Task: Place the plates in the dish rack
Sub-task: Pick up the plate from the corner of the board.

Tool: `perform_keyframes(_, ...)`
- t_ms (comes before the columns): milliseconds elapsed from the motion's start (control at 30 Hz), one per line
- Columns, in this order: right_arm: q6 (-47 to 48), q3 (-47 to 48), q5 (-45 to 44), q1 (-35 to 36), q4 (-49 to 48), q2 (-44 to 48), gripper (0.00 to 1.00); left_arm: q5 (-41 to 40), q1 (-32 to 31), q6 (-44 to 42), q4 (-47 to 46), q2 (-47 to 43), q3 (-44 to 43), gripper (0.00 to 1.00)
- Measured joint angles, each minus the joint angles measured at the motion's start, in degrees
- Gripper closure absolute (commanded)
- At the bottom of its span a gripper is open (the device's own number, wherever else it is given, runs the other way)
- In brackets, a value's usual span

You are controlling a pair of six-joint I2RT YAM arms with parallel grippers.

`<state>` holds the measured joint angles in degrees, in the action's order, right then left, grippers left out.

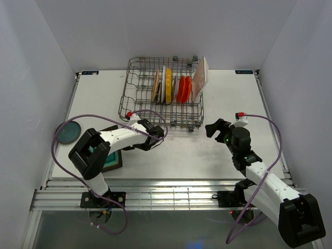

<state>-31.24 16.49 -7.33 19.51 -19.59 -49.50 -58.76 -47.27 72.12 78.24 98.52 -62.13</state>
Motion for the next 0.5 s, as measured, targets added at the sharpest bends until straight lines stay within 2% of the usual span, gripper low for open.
perform_keyframes(333, 0.00, 0.00, 0.00, 0.00, -0.17, -0.11, 0.06, 3.28, -1.18, -5.84, -0.83, -4.46, -2.69, 1.00)
perform_keyframes(500, 0.00, 0.00, 0.00, 0.00, -0.28, -0.11, 0.06, 4.83, -1.22, -8.17, -0.94, -10.29, -2.86, 1.00)
